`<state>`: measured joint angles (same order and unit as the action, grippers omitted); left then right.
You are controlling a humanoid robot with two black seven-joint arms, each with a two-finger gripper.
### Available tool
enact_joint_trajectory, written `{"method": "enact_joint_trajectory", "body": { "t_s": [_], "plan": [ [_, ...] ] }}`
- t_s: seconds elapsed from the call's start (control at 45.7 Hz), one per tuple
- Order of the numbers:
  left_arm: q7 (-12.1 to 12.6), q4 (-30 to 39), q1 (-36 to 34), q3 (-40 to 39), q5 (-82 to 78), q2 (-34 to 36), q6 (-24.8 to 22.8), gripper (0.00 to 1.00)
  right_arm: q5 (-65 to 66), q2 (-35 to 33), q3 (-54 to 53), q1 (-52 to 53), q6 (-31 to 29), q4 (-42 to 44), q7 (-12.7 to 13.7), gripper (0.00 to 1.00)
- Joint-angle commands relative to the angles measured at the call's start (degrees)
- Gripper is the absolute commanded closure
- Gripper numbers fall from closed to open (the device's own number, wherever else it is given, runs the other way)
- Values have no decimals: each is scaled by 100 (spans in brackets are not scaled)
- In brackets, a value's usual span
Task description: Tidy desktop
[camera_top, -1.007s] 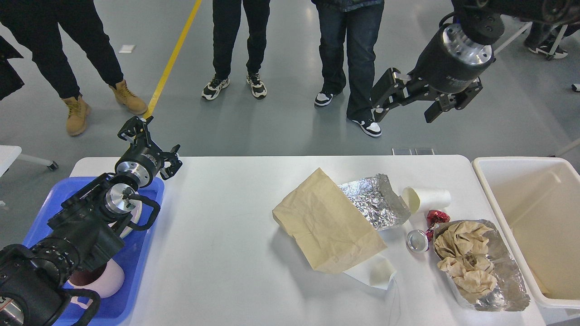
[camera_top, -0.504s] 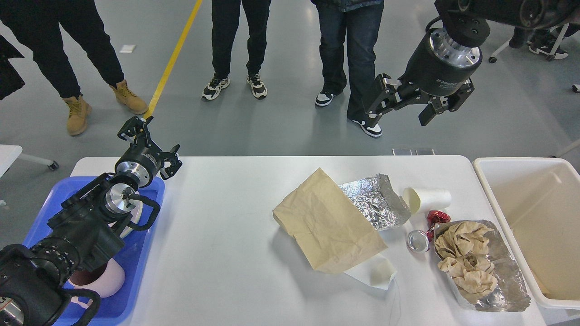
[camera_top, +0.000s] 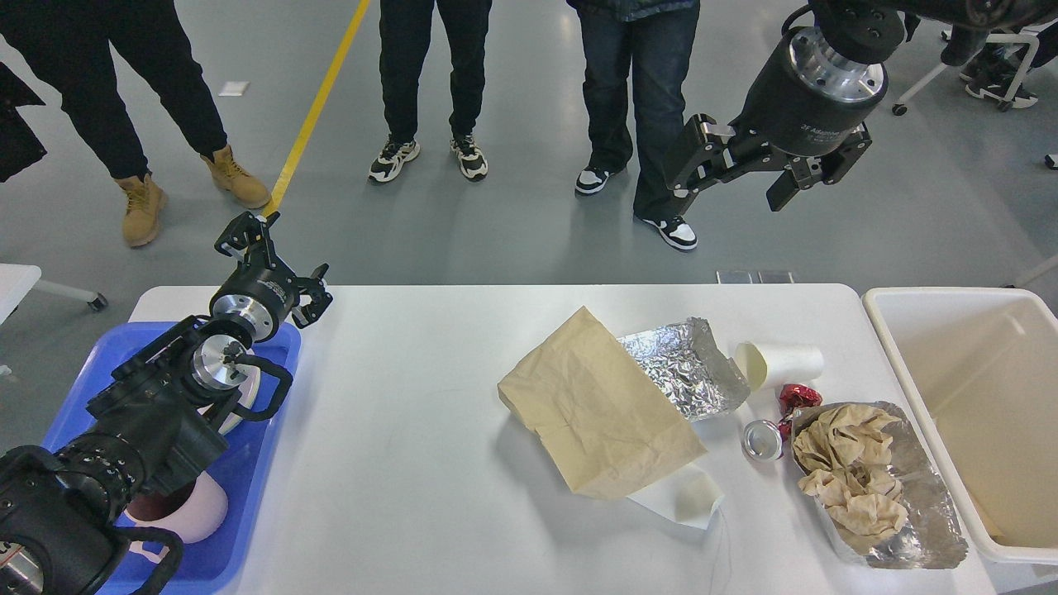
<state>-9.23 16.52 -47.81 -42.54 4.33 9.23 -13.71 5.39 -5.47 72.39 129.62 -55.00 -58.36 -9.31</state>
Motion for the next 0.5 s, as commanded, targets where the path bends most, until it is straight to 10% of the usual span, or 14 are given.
{"method": "enact_joint_trajectory", "body": {
  "t_s": [0.0, 0.482],
  "plan": [
    [0, 0, 0, 0, -2, 0, 0, 3, -11, -15, -15, 11, 0, 0, -1, 0],
    [0, 0, 0, -8, -2, 0, 0, 3, -11, -42, 64, 196, 0, 0, -1, 0]
  ]
}}
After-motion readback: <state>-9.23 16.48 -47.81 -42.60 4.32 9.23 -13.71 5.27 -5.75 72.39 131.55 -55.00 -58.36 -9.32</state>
